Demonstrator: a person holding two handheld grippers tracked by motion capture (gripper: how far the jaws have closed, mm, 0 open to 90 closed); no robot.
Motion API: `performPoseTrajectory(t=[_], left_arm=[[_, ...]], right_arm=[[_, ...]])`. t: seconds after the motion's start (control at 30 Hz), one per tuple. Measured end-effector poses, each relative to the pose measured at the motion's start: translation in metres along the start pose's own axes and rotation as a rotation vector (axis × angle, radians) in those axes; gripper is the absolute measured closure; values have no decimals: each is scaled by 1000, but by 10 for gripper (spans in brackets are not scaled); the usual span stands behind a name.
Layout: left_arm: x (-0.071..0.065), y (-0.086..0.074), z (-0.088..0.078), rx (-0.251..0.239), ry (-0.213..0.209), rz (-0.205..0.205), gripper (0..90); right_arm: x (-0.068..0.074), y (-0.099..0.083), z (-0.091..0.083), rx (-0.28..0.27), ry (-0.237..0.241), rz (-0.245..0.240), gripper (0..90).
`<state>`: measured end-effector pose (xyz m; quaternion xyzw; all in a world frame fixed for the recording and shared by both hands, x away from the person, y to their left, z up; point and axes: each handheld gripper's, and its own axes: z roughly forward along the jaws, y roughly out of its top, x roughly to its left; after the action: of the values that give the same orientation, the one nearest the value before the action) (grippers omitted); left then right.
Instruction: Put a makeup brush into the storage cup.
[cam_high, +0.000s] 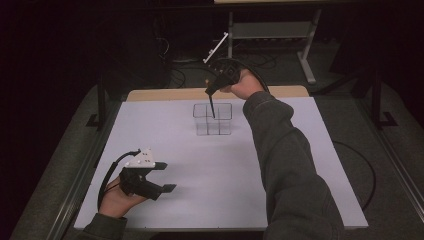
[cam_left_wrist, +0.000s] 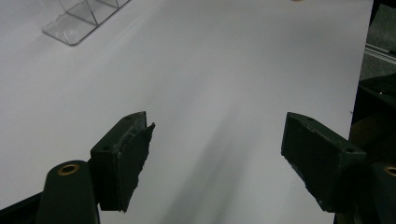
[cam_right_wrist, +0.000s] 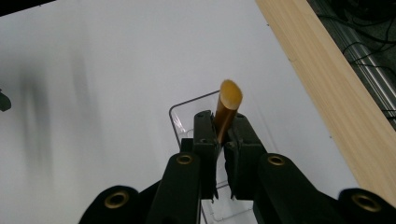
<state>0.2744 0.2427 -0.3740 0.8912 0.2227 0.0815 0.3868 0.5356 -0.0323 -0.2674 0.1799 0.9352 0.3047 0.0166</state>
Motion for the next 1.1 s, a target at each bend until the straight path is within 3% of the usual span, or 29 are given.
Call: performPoseTrajectory(t=[0.6,0.73,0.9,1.1], left_arm=[[-1,-1,3,-2,-7,-19,225],[1,-1,2,4,-4,4,224],[-1,-2,3,5,-10,-21,224],[0,-2,3,11,-9,-13,224]], right_arm=[[-4,-17,13,-6,-3,24,823],[-5,-20,14,-8,-2,34,823],[-5,-23,19,-7,0,36,822],[-6,-28,24,-1,-1,47,819]])
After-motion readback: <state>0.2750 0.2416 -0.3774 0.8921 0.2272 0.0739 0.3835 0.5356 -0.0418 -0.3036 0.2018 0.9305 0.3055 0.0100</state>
